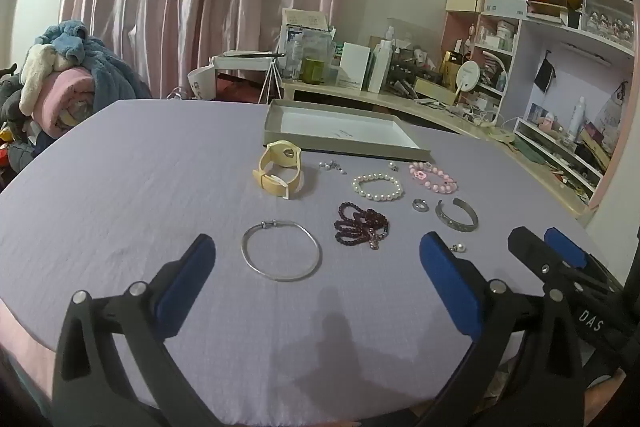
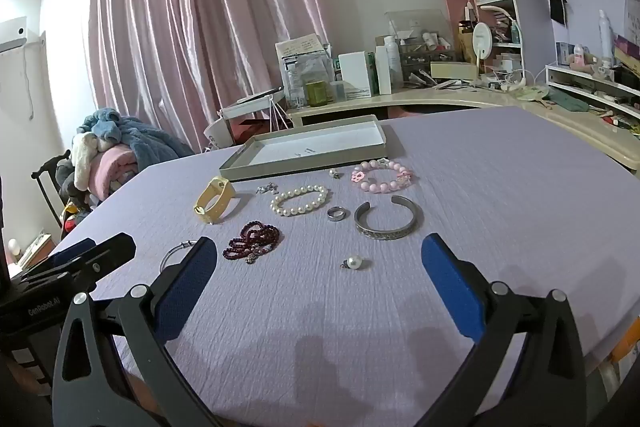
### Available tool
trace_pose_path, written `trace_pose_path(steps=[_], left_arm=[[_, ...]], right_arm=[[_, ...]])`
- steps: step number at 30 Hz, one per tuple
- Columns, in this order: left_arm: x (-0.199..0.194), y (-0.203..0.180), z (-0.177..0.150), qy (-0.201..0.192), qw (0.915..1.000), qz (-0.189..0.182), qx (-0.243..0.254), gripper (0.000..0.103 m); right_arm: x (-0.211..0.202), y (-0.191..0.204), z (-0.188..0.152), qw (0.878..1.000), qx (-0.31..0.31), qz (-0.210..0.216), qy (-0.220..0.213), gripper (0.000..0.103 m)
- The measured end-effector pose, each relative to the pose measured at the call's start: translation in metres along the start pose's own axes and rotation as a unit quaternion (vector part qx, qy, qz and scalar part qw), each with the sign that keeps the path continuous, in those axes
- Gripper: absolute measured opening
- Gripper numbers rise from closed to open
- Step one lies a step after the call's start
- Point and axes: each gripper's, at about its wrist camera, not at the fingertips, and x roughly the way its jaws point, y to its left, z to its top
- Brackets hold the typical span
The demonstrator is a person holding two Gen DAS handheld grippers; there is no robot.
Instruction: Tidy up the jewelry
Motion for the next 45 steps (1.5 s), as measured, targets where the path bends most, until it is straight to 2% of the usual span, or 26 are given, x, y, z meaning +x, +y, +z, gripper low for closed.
trace_pose_path(steps=[45], left_arm=[[-0.009,-0.006,0.013,-0.012,0.9999,0.000,0.004,0.101]], right_arm=[[-0.008,0.007,0.011,1.000,-0.006,0.000,-0.012,0.102]])
